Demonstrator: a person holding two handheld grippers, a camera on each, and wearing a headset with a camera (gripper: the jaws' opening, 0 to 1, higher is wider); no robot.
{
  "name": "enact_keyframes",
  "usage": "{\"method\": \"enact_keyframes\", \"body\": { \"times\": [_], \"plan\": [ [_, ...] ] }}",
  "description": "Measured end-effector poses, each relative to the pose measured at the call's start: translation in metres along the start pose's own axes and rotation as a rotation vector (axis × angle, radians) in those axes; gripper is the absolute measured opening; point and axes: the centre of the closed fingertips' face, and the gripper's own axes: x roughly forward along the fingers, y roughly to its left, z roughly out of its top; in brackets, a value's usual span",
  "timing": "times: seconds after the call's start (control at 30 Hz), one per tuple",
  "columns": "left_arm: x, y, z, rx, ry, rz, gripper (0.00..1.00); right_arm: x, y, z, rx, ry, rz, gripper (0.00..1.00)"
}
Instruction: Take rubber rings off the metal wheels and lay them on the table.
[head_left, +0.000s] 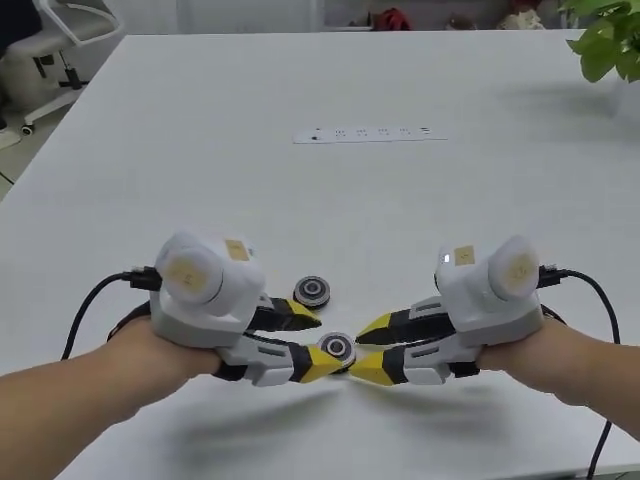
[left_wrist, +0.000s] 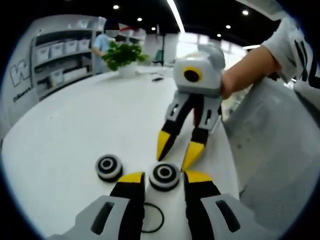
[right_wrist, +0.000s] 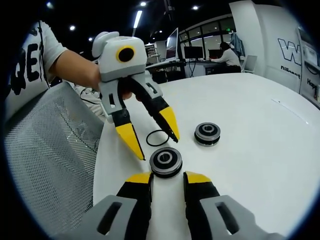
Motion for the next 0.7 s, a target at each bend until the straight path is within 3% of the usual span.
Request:
{"method": "enact_keyframes", "body": {
  "times": [0.43, 0.53, 0.7],
  "plan": [
    [0.011, -0.003, 0.0, 0.015, 0.009, -0.007, 0.2, 0.0, -0.001, 0.0, 0.006, -0.004, -0.005, 0.22],
    [0.012, -0.001, -0.001, 0.059, 0.015, 0.005, 0.15, 0.0, -0.001, 0.0, 0.007, -0.007, -0.005, 0.22],
    [0.01, -0.002, -0.002, 0.076, 0.017, 0.007, 0.14, 0.002, 0.0, 0.0, 0.007, -0.008, -0.002, 0.22]
  ]
}}
